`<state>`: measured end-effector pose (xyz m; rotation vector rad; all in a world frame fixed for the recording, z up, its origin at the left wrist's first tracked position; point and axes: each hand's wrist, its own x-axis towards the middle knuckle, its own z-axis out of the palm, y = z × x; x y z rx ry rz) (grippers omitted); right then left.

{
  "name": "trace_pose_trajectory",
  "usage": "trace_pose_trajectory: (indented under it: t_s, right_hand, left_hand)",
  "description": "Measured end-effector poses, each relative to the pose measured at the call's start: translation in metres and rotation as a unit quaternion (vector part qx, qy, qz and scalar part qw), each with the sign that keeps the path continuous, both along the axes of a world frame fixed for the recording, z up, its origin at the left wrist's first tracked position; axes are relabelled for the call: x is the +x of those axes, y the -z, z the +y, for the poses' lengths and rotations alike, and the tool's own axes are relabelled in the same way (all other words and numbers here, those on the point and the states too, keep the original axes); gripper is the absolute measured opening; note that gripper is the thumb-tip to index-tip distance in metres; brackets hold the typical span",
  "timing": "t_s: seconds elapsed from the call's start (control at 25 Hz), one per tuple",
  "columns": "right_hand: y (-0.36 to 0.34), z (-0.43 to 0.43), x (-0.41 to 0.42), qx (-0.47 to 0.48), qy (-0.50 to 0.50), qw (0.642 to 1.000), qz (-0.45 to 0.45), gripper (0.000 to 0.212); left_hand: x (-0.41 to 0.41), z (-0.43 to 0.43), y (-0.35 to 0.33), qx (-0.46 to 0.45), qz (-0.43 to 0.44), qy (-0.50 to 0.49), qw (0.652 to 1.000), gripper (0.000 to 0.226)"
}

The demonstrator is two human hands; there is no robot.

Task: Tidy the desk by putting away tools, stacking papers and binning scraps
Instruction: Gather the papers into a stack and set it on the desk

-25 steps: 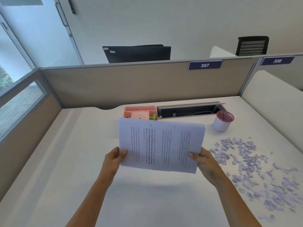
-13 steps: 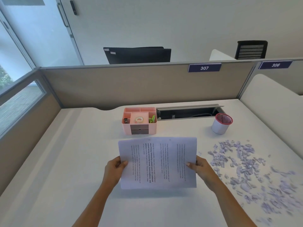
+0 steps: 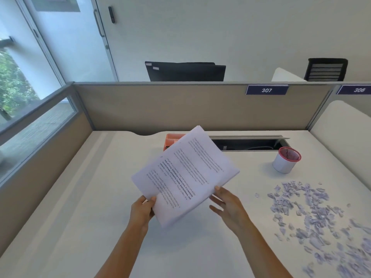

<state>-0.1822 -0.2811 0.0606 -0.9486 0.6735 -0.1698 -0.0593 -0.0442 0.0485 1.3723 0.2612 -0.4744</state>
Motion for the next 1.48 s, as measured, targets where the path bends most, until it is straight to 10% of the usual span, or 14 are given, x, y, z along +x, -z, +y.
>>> trace_pose_trajectory:
  t_s: [0.64, 1.48]
  right_hand:
    - [-0.023, 0.130, 0.115, -0.090, 0.102, 0.990, -0.027, 0.026]
    - [0.020, 0.181, 0.237, -0.063, -0.136, 0.986, 0.068, 0.033]
  left_hand:
    - [0.028, 0.046, -0.014, -0.130, 0.100, -0.048, 0.985, 0.017]
    - [0.225, 0.192, 0.003, 0.065, 0.099, 0.070, 0.990, 0.022]
